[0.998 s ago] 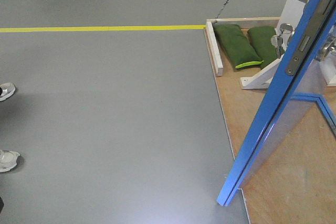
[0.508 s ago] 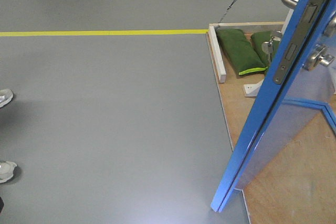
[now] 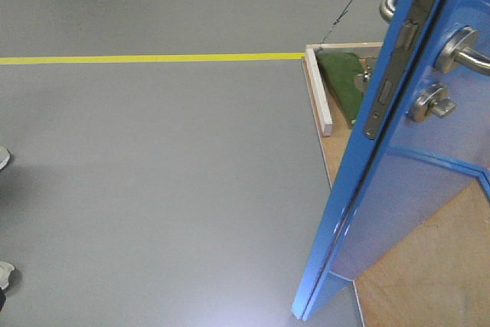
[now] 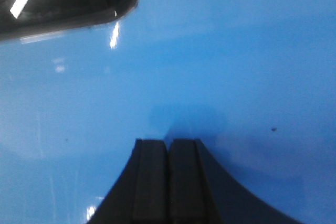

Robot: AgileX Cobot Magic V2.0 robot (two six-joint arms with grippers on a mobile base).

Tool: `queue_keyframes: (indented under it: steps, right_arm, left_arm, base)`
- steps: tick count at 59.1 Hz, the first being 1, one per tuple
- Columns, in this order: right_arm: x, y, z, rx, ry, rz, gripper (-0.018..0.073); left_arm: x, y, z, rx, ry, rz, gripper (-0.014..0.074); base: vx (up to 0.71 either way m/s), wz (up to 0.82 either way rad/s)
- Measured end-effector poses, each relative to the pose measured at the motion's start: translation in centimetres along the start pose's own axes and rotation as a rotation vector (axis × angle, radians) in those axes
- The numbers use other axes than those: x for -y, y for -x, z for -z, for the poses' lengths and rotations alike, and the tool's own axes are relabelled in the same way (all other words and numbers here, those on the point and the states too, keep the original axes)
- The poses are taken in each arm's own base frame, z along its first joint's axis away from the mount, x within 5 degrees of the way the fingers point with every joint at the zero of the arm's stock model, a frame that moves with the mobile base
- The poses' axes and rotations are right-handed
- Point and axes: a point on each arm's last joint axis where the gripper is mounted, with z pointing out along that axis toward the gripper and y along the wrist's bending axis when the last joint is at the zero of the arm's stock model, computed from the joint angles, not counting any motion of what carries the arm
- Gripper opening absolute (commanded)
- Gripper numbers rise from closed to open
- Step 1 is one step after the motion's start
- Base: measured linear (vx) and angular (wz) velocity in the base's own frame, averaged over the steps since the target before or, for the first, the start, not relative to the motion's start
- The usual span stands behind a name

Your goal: Move to blue door and open it

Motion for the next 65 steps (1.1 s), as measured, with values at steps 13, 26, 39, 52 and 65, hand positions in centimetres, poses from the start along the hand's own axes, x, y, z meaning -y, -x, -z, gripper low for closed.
queue_keyframes:
  steps: [13,26,39,52,65]
  right_arm:
    - [-0.09,-0.13,0.12,-0.008,0.002,0.002,0.0006]
    - [-0.03,-0.18,0.0,-0.016,0.002,-0.006,0.0006]
    - [0.12,-0.17,-0.11,-0.023,-0.005,-0.005,0.0006]
    - [0.1,-0.11,-0.05,-0.012,-0.008,0.006,0.0006]
    - [0.1,-0.11,-0.08,-0.015,-0.006,0.001,0.0006]
  left_arm:
    - [0.0,0.0,0.0,0.0,0.0,0.0,0.007]
    - [0.0,0.0,0.0,0.0,0.0,0.0,0.007]
    - [0.0,0.0,0.0,0.0,0.0,0.0,0.007]
    - [0.0,0.0,0.0,0.0,0.0,0.0,0.007]
    - [0.0,0.0,0.0,0.0,0.0,0.0,0.007]
  base:
    - [0.18,0.1]
    - [0.16,0.16]
    - [0.15,0.13]
    - [0.16,0.14]
    - [0.17,0.13]
